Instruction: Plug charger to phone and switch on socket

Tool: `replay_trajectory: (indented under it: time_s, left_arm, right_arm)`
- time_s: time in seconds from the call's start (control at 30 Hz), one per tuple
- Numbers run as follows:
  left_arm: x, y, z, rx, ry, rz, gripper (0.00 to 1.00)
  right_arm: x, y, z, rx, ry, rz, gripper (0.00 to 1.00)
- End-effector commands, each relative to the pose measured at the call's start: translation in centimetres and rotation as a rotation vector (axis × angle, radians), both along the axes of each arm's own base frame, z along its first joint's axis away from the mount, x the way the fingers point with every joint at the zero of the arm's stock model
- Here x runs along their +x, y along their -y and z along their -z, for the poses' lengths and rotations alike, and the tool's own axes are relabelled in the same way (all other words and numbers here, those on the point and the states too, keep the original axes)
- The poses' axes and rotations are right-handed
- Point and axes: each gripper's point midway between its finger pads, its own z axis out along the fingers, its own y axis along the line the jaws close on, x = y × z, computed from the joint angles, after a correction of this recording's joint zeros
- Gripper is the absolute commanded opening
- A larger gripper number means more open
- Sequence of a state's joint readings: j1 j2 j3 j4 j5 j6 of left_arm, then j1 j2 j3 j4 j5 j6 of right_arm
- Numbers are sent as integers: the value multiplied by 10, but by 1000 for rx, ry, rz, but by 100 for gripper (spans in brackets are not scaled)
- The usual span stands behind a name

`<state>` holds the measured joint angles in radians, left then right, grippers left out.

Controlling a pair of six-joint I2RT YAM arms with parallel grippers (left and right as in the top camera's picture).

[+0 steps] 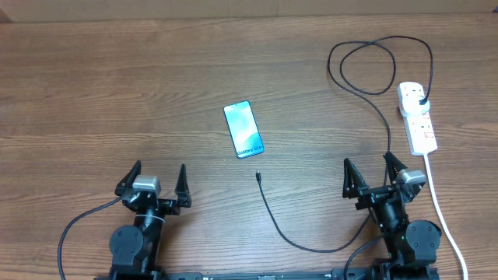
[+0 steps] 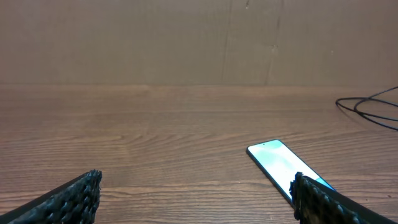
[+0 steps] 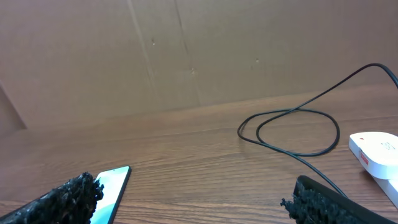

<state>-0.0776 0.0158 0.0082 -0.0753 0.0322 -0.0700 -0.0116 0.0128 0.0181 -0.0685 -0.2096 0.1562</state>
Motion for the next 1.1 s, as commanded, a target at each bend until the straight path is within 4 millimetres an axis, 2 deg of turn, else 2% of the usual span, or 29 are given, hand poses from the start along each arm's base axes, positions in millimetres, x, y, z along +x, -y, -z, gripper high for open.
replay_trajectory:
  time_s: [0.0,1.07]
  left_arm:
    - [0,-3,0,22,7,-11,100]
    - [0,1,-1,-11,8,7,100]
  right_arm:
    - [0,0,1,-1,6,1,100]
    - [0,0,1,-1,6,1,100]
